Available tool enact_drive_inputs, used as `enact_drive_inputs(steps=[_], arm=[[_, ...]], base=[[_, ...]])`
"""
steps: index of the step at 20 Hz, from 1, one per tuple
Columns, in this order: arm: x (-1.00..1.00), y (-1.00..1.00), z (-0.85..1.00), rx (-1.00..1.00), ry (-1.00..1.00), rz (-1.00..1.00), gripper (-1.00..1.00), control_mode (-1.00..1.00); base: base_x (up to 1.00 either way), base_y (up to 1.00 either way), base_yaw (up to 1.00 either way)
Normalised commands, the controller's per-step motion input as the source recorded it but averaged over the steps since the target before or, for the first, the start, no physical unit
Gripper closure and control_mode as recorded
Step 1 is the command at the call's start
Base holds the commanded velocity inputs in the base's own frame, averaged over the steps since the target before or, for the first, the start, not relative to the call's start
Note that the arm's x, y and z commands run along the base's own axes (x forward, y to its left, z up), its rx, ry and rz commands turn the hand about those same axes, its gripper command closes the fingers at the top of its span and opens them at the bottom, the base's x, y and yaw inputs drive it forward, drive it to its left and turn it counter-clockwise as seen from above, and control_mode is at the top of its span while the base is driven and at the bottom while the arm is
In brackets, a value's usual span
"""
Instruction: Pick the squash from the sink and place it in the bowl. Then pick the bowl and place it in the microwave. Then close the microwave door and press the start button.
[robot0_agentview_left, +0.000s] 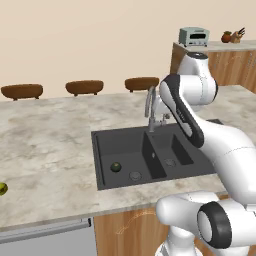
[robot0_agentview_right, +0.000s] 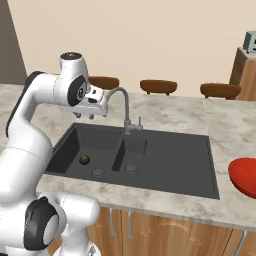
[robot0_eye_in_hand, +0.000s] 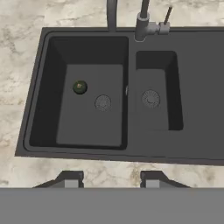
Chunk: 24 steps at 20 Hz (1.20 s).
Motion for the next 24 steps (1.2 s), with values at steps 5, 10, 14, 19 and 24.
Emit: enact_drive_inputs(steps=[5,10,14,19,24], arm=[[-0.29,0.16,-0.23,-0.02,0.08,0.05,-1.0,-1.0],[-0.3,0.6,-0.62,-0.05,0.17,0.21,-1.0,-1.0],[0.0,0.45,-0.76,0.0,0.12,0.33,-1.0,-1.0],[0.15,0.25,-0.81,0.0,0.03,0.43,-1.0,-1.0],[0.45,0.35,-0.86,-0.07,0.02,0.35,-1.0,-1.0]], base=[[0.0,0.0,0.0],[0.0,0.0,0.0],[0.0,0.0,0.0],[0.0,0.0,0.0],[0.0,0.0,0.0]])
